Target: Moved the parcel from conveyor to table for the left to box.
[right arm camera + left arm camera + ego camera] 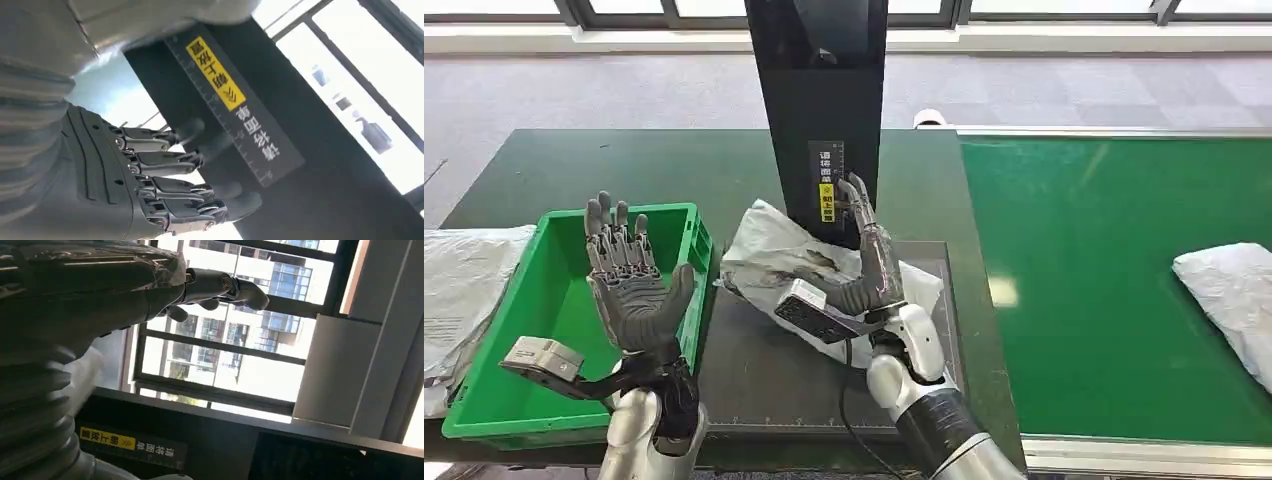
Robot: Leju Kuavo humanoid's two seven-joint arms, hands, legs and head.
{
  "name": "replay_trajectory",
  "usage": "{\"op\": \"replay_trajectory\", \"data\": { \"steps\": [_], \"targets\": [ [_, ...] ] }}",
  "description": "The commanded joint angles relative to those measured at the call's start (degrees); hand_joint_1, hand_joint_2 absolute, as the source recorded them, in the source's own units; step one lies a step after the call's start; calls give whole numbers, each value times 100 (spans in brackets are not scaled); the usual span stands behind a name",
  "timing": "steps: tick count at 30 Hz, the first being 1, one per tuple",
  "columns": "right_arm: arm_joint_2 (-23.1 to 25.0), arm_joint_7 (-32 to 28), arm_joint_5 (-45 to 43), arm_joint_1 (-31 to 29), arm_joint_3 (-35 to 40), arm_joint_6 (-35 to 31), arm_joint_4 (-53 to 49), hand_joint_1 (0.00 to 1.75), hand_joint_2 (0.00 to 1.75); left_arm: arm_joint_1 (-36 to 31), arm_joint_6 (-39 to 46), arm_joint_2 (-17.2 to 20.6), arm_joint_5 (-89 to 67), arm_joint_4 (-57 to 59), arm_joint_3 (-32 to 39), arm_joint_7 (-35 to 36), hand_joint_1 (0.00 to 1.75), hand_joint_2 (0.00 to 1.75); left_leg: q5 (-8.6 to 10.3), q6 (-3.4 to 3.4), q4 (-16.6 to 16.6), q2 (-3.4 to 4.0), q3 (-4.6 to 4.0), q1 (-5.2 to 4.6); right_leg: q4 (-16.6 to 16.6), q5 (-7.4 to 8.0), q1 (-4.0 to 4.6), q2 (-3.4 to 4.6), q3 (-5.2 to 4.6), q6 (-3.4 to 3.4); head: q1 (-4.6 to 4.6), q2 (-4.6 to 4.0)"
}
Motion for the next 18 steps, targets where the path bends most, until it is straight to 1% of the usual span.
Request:
{"op": "replay_trajectory", "data": {
  "steps": [1,5,7,9,12,18],
  "targets": [
    [-170,36,-7,-251,128,-79,339,0,175,-136,23,-44,6,152,154,13,0,175,1,2,-4,-2,3,0,-5,1,0,-3,5,0,0,2],
    [-170,36,-7,-251,128,-79,339,0,175,-136,23,-44,6,152,154,13,0,175,1,2,-2,-1,3,-1,-2,0,0,-2,4,0,0,0],
    [-157,-84,-82,-221,57,-424,275,0,175,-130,43,-48,2,144,153,13,0,175,6,4,-12,0,7,1,-15,6,2,-2,9,-1,0,0],
    [-145,-445,-484,-141,-80,-788,57,0,175,-128,191,-54,-104,150,128,-18,0,175,5,4,-9,-2,5,1,-11,4,2,-4,7,-1,0,0],
    [-183,-702,-834,-33,-164,-1021,-256,0,175,-145,325,-28,-227,222,54,-17,0,175,4,3,-8,-7,3,0,-9,2,1,-9,6,0,0,0],
    [-207,-718,-861,-3,-148,-1024,-281,0,175,-143,342,-23,-236,269,37,-23,0,175,3,3,-6,-8,5,0,-8,0,1,-9,6,0,0,0]
  ]
}}
